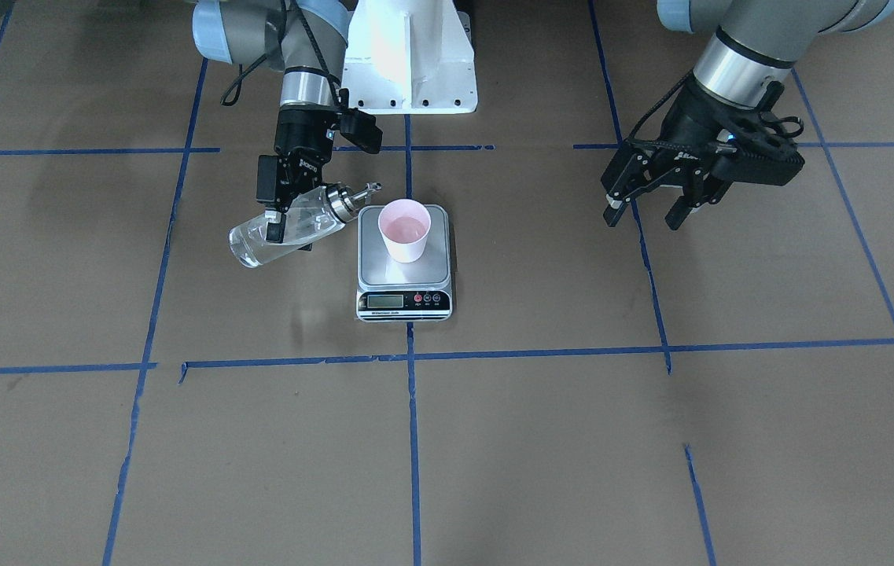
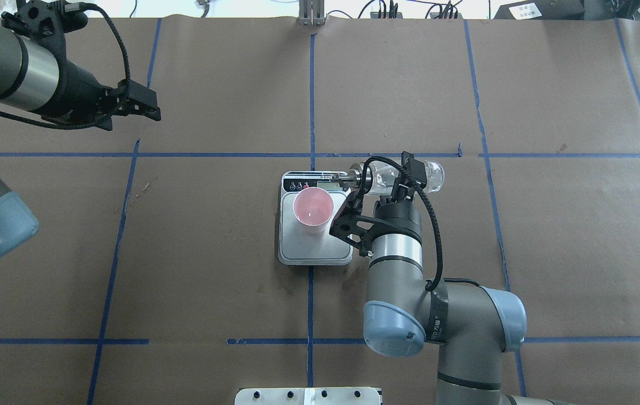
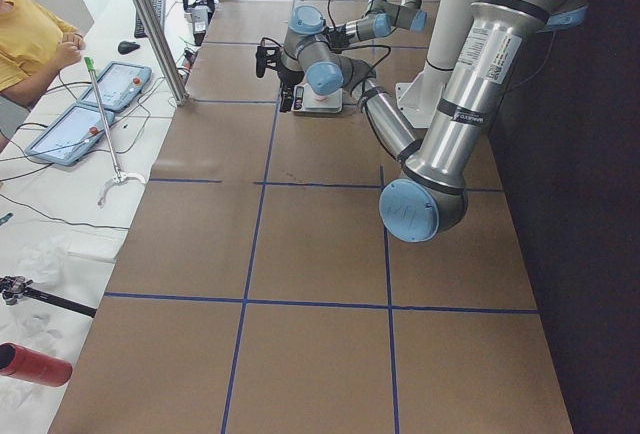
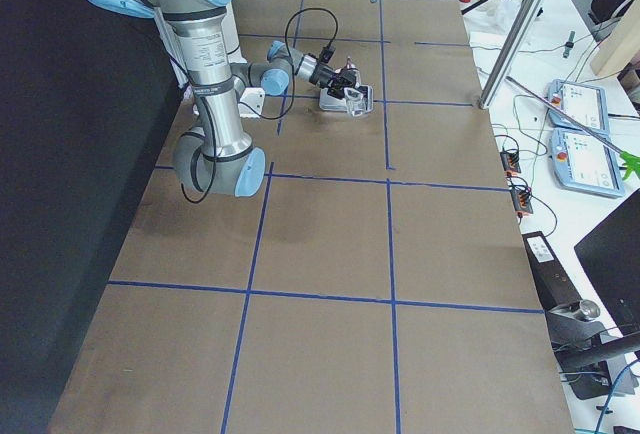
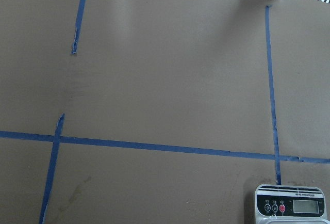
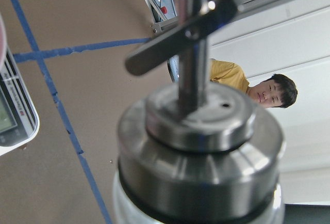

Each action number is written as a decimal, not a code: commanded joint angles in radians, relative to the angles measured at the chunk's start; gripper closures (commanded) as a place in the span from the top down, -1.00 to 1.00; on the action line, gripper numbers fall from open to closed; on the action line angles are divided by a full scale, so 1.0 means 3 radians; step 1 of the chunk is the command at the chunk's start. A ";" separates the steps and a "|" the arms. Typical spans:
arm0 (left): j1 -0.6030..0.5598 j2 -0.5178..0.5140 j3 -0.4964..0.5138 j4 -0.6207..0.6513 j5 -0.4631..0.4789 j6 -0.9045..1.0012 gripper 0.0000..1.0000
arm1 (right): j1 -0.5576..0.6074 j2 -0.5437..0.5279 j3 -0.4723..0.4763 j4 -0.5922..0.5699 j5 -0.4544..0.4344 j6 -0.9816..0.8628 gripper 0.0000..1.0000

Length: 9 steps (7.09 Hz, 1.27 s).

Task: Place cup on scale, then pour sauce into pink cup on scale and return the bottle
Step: 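Tilt the bottle with the right gripper to pour over the pink cup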

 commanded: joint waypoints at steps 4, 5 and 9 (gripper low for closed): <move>0.0009 0.0006 0.0000 0.0003 0.0003 -0.0003 0.99 | 0.0029 0.0188 -0.0010 -0.0752 -0.0320 -0.0830 -1.00; 0.0009 0.0006 0.0000 0.0003 0.0003 -0.0003 0.99 | 0.0034 0.0188 -0.0010 -0.0763 -0.0386 -0.1103 -1.00; 0.0014 0.0000 0.0005 0.0003 -0.0002 -0.0003 0.99 | 0.0049 0.0183 0.0000 -0.0763 -0.0519 -0.1811 -1.00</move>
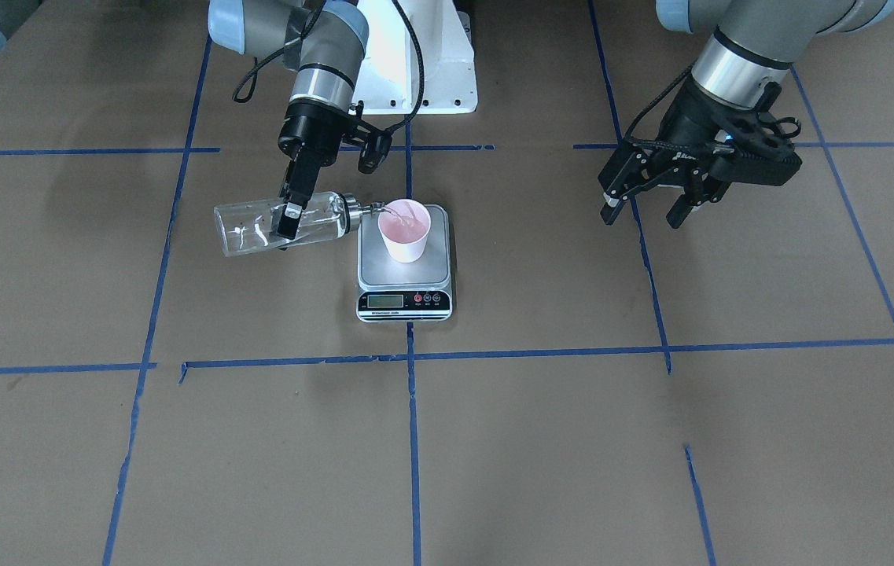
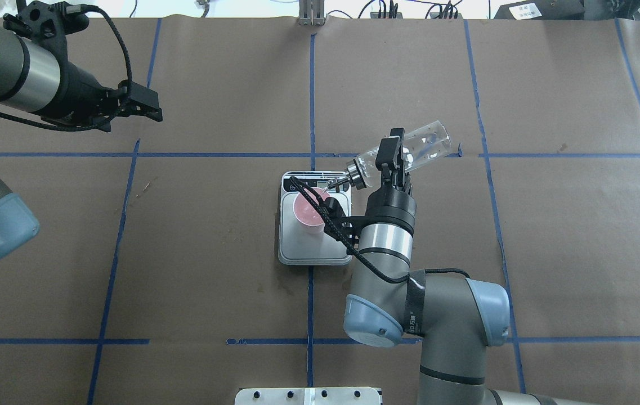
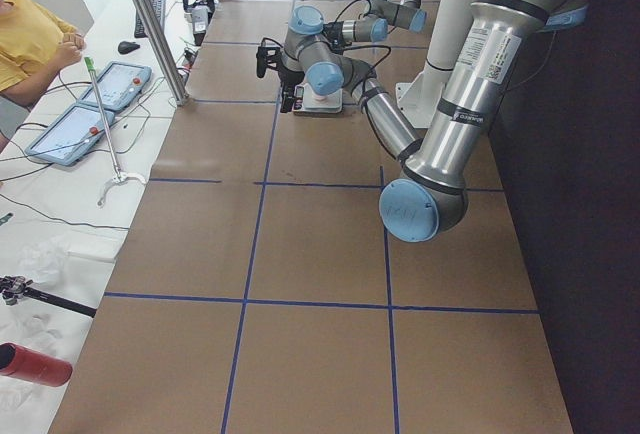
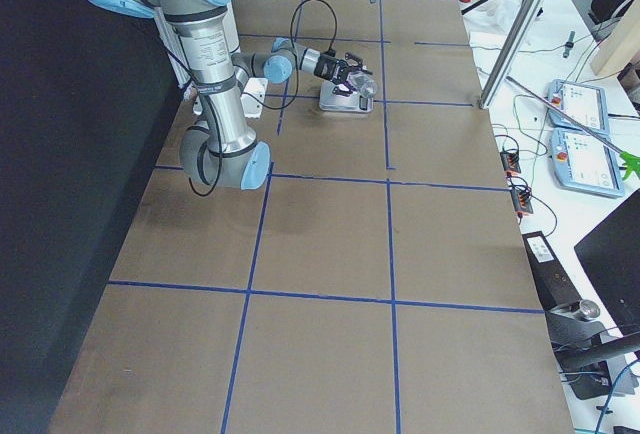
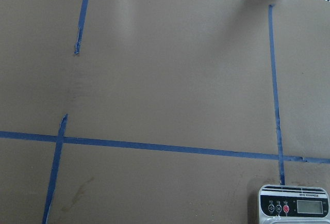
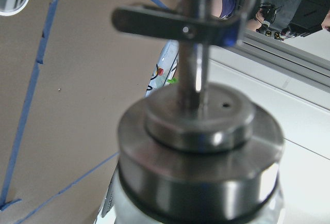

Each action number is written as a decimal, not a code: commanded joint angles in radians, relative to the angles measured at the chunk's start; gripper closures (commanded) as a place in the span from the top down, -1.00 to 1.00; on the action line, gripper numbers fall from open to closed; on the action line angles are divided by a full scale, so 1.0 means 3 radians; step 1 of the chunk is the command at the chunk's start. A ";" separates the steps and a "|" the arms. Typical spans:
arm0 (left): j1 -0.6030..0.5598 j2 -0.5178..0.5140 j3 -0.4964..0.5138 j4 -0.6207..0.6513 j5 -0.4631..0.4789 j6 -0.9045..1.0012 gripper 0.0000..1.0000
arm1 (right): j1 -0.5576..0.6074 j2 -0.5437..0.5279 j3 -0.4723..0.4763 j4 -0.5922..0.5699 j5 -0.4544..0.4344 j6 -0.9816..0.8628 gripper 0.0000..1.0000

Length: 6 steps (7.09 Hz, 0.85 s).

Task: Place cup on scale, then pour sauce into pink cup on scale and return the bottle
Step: 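Tilt the bottle with the right gripper to pour over the pink cup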

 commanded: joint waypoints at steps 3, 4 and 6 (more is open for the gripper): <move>0.0006 -0.0005 0.0009 0.0000 -0.0001 0.0000 0.99 | 0.0007 -0.0026 0.0004 -0.0006 -0.0085 -0.0192 -1.00; 0.0006 -0.0011 0.0009 -0.0005 -0.0001 0.0000 0.99 | 0.0017 -0.0031 0.0014 0.0025 -0.0075 -0.0096 -1.00; -0.0004 -0.0031 0.0009 0.0000 0.0005 -0.0005 0.99 | 0.0017 -0.0082 0.0019 0.0025 -0.0009 0.0809 -1.00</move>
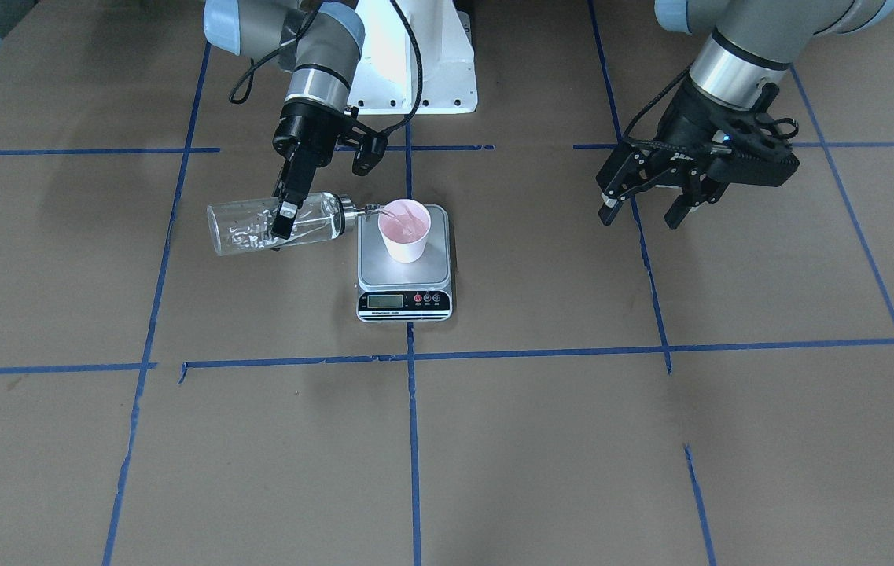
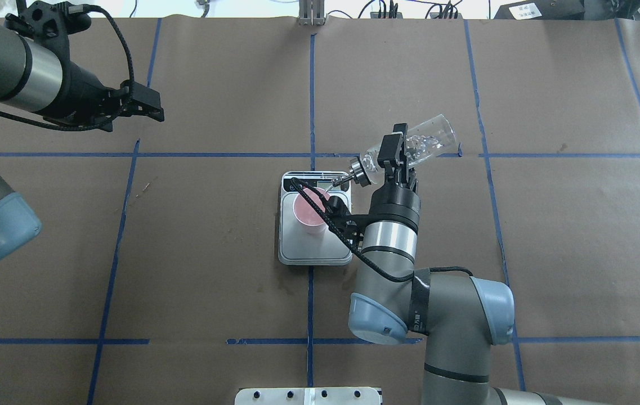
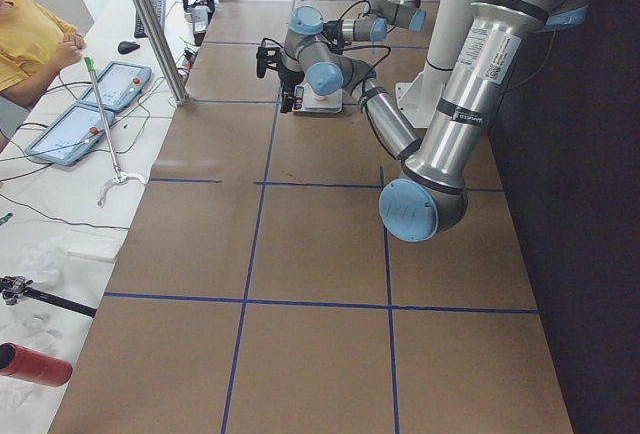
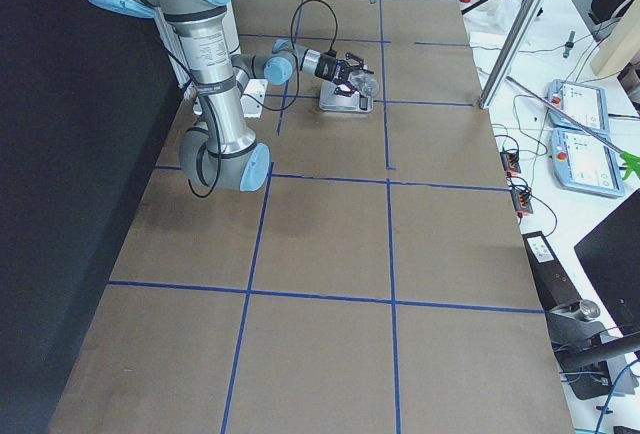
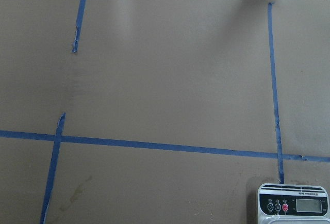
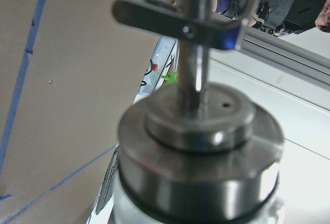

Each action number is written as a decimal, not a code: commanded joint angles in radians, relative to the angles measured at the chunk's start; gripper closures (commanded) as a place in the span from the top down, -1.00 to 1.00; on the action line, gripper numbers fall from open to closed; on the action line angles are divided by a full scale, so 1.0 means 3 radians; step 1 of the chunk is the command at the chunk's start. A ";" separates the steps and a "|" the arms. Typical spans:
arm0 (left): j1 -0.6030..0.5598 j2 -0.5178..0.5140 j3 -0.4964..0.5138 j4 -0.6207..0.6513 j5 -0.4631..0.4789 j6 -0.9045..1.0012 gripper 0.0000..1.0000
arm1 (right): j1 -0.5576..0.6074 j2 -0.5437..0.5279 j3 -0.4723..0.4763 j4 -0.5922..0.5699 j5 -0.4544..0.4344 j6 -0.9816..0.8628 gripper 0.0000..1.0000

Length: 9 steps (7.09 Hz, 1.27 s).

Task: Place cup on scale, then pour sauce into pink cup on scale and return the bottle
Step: 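Tilt the bottle with the right gripper to pour over the pink cup, then turn the bottle upright and carry it back with the right gripper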

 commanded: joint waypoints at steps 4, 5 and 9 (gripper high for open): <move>-0.0005 -0.0024 -0.0005 0.0006 0.0004 -0.0014 0.99 | -0.0062 -0.0120 0.0064 0.0578 0.0657 0.2926 -1.00; -0.0005 -0.0024 -0.0005 0.0006 0.0004 -0.0019 0.99 | -0.0072 -0.0248 0.0080 0.0971 0.0739 0.3350 -1.00; -0.0005 -0.0024 -0.0005 0.0006 -0.0006 -0.0030 0.99 | -0.0042 -0.0844 0.0340 0.1342 0.0904 0.5171 -1.00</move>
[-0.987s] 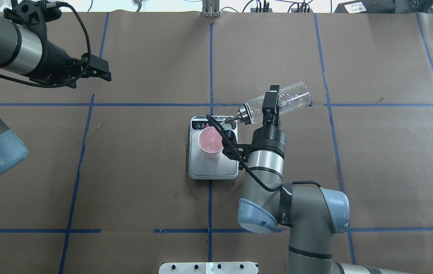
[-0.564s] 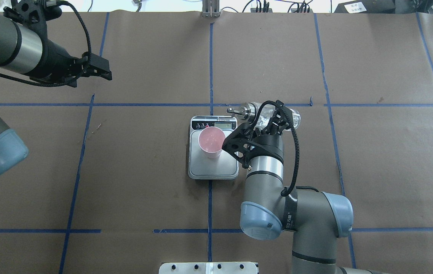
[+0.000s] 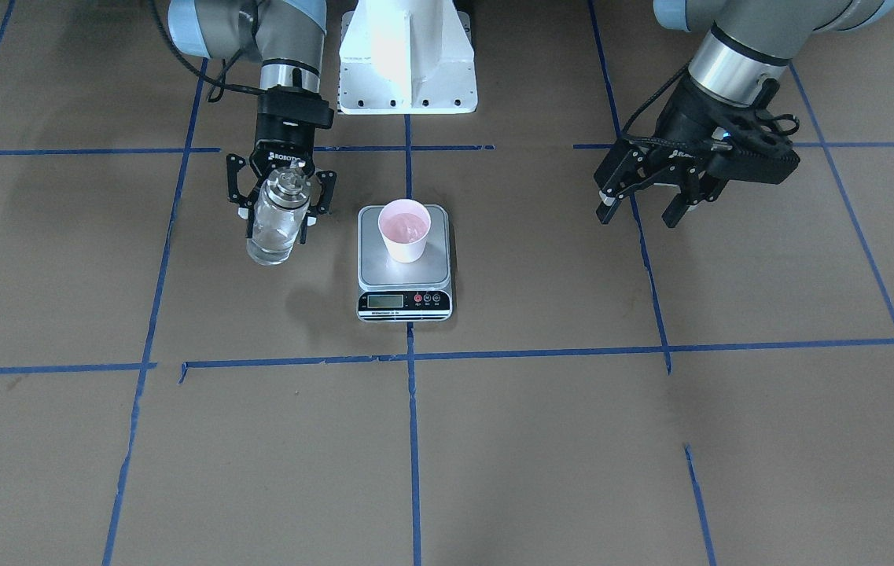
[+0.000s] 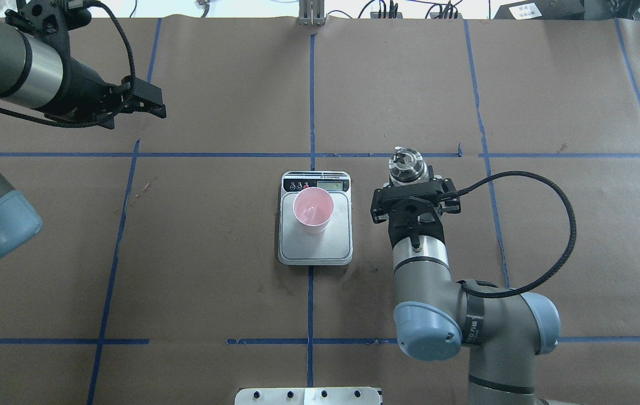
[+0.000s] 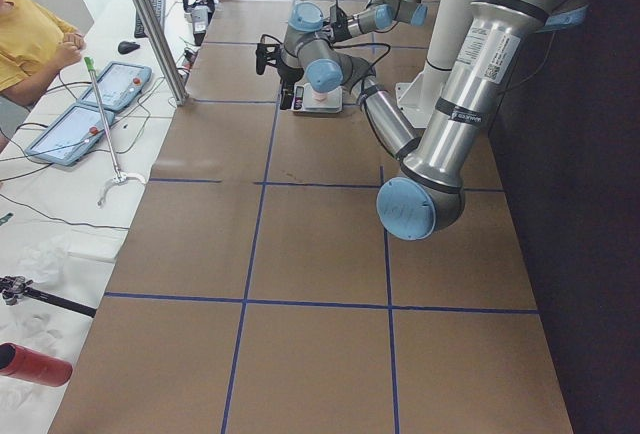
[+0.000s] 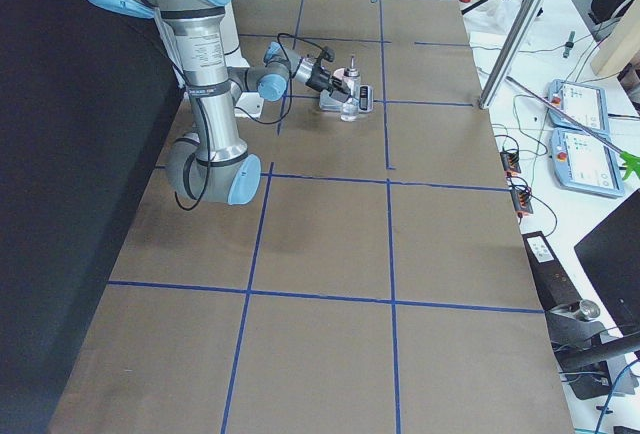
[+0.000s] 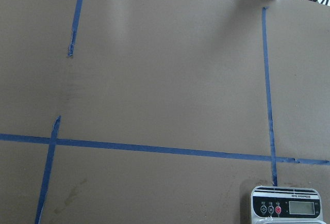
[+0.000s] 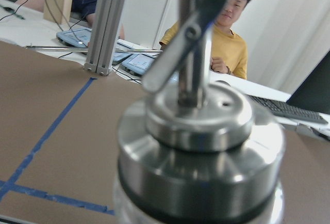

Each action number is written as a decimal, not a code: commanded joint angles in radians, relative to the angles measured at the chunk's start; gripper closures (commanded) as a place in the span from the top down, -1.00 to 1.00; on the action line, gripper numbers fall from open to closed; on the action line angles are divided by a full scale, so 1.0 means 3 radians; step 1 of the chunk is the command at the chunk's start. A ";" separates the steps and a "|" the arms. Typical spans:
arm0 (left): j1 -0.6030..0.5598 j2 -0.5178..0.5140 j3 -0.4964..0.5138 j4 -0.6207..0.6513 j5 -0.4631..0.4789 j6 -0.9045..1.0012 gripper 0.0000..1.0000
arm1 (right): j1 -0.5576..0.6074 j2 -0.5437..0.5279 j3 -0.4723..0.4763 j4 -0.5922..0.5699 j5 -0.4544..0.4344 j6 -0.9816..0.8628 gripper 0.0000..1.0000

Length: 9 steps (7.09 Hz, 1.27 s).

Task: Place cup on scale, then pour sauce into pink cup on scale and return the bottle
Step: 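Turn the bottle upright and carry it back with the right gripper, then lower the bottle to its original spot with the right gripper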

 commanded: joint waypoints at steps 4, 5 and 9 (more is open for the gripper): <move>-0.0005 -0.0001 -0.0030 0.0005 -0.0012 -0.0013 0.99 | 0.0015 -0.0929 -0.0220 0.1252 0.0044 0.0754 -1.00; -0.0005 -0.0001 -0.0030 0.0005 -0.0007 -0.0013 0.99 | 0.0015 -0.0939 -0.0242 0.1303 0.0044 0.0771 -1.00; 0.0000 -0.0001 -0.0025 0.0005 -0.0012 -0.0013 0.99 | 0.0015 -0.1021 -0.0247 0.1309 0.0044 0.0766 -1.00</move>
